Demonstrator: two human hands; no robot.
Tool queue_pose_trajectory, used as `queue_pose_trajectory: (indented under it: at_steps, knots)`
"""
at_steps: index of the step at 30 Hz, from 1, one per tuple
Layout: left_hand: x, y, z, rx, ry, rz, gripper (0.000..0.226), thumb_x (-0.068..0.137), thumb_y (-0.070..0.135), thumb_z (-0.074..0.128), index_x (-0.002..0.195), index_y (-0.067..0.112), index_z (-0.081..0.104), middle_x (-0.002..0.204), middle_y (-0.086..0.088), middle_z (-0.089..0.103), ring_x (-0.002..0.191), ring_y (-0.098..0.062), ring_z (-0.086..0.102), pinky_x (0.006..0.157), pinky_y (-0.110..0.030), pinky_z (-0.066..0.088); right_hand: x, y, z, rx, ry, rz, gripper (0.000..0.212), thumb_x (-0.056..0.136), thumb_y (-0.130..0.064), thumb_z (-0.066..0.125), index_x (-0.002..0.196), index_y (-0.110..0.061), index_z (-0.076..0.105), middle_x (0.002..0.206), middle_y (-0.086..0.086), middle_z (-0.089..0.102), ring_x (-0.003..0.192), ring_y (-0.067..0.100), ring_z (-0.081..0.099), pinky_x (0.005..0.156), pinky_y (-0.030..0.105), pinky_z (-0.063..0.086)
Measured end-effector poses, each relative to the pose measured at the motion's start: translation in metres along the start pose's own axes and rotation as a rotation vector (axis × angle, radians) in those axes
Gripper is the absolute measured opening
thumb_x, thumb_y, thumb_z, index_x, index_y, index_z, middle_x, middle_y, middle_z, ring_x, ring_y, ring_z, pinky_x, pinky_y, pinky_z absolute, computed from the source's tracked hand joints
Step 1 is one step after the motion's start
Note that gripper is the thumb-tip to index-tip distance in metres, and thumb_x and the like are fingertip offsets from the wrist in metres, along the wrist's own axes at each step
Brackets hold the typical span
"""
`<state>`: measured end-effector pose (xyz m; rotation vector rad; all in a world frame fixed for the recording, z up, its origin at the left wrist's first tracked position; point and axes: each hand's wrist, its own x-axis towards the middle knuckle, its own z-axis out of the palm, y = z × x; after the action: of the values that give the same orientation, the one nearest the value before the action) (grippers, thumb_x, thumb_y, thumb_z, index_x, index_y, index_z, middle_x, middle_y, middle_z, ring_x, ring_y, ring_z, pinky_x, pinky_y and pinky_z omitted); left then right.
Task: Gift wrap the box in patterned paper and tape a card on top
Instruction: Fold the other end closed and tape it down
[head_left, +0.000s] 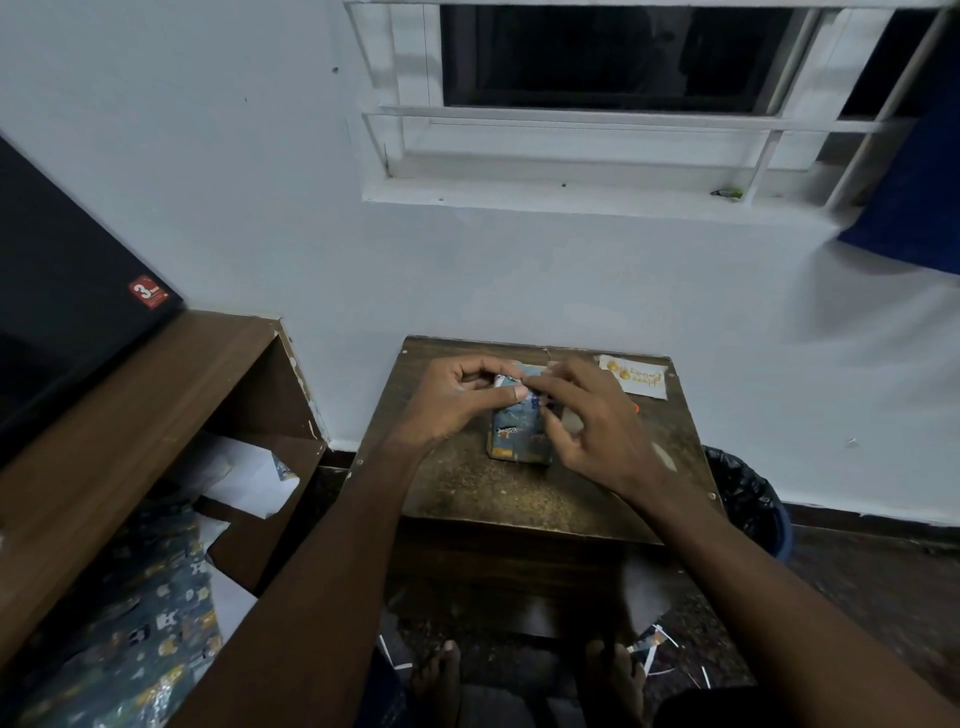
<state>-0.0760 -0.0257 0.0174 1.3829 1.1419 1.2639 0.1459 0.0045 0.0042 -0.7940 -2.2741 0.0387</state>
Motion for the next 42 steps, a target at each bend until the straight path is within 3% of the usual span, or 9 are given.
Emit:
queue_pose_trajectory:
  at_steps: [11, 14, 18, 22, 27, 32, 34, 37, 42]
  knots:
    - [0.002, -0.003, 0.001, -0.018, 0.121, -0.069, 0.023, 0.087, 0.006, 0.083, 0.107, -0.004, 0.078, 0.116, -0.005, 0.079, 0.109, -0.014, 0.075, 0.087, -0.023, 0.060, 0.000, 0.004, 0.004, -0.029, 0.008, -0.034, 0.043, 0.083, 0.005, 0.072, 0.123, -0.011, 0.074, 0.103, 0.005, 0.064, 0.095, 0.027, 0.061, 0.073, 0.044, 0.047]
    - [0.003, 0.001, 0.006, -0.108, 0.216, -0.159, 0.024, 0.099, 0.021, 0.071, 0.107, 0.000, 0.080, 0.105, -0.004, 0.081, 0.091, -0.003, 0.073, 0.082, -0.016, 0.057, 0.000, 0.003, 0.004, -0.021, 0.006, -0.031, 0.044, 0.081, 0.006, 0.074, 0.122, -0.010, 0.074, 0.103, 0.005, 0.064, 0.095, 0.028, 0.062, 0.073, 0.045, 0.049]
    - [0.008, 0.008, 0.017, 0.145, 0.389, -0.005, 0.014, 0.095, 0.020, 0.077, 0.100, 0.009, 0.082, 0.091, 0.003, 0.080, 0.080, -0.004, 0.072, 0.071, -0.011, 0.052, 0.001, 0.001, 0.002, -0.003, 0.004, -0.026, 0.040, 0.083, 0.004, 0.074, 0.120, -0.010, 0.075, 0.102, 0.005, 0.064, 0.096, 0.028, 0.062, 0.075, 0.045, 0.050]
    - [0.018, 0.009, 0.029, 0.143, 0.305, 0.095, 0.020, 0.089, 0.002, 0.079, 0.104, 0.015, 0.080, 0.095, 0.005, 0.080, 0.090, -0.007, 0.075, 0.083, -0.024, 0.060, 0.002, -0.001, 0.000, 0.021, 0.023, -0.011, 0.033, 0.085, 0.001, 0.075, 0.116, -0.010, 0.077, 0.100, 0.004, 0.065, 0.094, 0.023, 0.060, 0.074, 0.039, 0.050]
    - [0.022, 0.004, 0.032, 0.196, 0.273, 0.031, 0.022, 0.093, 0.002, 0.075, 0.102, 0.021, 0.081, 0.102, 0.009, 0.080, 0.099, -0.005, 0.074, 0.092, -0.030, 0.060, 0.003, 0.001, 0.000, 0.078, 0.060, 0.097, 0.031, 0.082, -0.003, 0.082, 0.110, -0.015, 0.082, 0.101, 0.001, 0.071, 0.097, 0.019, 0.064, 0.080, 0.025, 0.048]
    - [0.021, 0.011, 0.049, 0.364, 0.307, 0.148, 0.035, 0.096, -0.011, 0.061, 0.111, 0.015, 0.080, 0.109, 0.007, 0.077, 0.107, -0.005, 0.070, 0.091, -0.018, 0.055, 0.005, 0.000, -0.001, 0.134, 0.089, 0.151, 0.029, 0.080, -0.004, 0.085, 0.104, -0.018, 0.084, 0.100, -0.004, 0.074, 0.097, 0.014, 0.066, 0.082, 0.023, 0.050]
    - [0.020, 0.016, 0.059, 0.451, 0.241, 0.254, 0.050, 0.087, -0.021, 0.057, 0.113, 0.015, 0.080, 0.114, 0.005, 0.076, 0.108, -0.005, 0.069, 0.086, -0.013, 0.054, 0.004, -0.002, -0.001, 0.134, 0.098, 0.139, 0.024, 0.080, -0.004, 0.084, 0.099, -0.019, 0.085, 0.097, -0.006, 0.074, 0.095, 0.014, 0.066, 0.080, 0.019, 0.047]
    - [0.023, 0.021, 0.074, 0.418, 0.086, 0.295, 0.059, 0.083, -0.026, 0.049, 0.116, 0.012, 0.080, 0.112, -0.002, 0.077, 0.104, -0.008, 0.071, 0.083, -0.012, 0.055, 0.000, -0.001, -0.001, 0.088, 0.075, 0.121, 0.016, 0.078, 0.001, 0.074, 0.085, -0.012, 0.081, 0.091, -0.001, 0.072, 0.089, 0.019, 0.065, 0.071, 0.032, 0.053]
    - [0.031, 0.026, 0.078, 0.422, -0.010, 0.240, 0.058, 0.089, -0.024, 0.044, 0.123, 0.010, 0.077, 0.117, 0.003, 0.076, 0.105, 0.014, 0.066, 0.087, -0.007, 0.050, -0.003, 0.004, -0.007, 0.106, 0.076, 0.130, 0.016, 0.079, 0.003, 0.072, 0.084, -0.010, 0.081, 0.087, 0.000, 0.072, 0.085, 0.019, 0.065, 0.069, 0.029, 0.050]
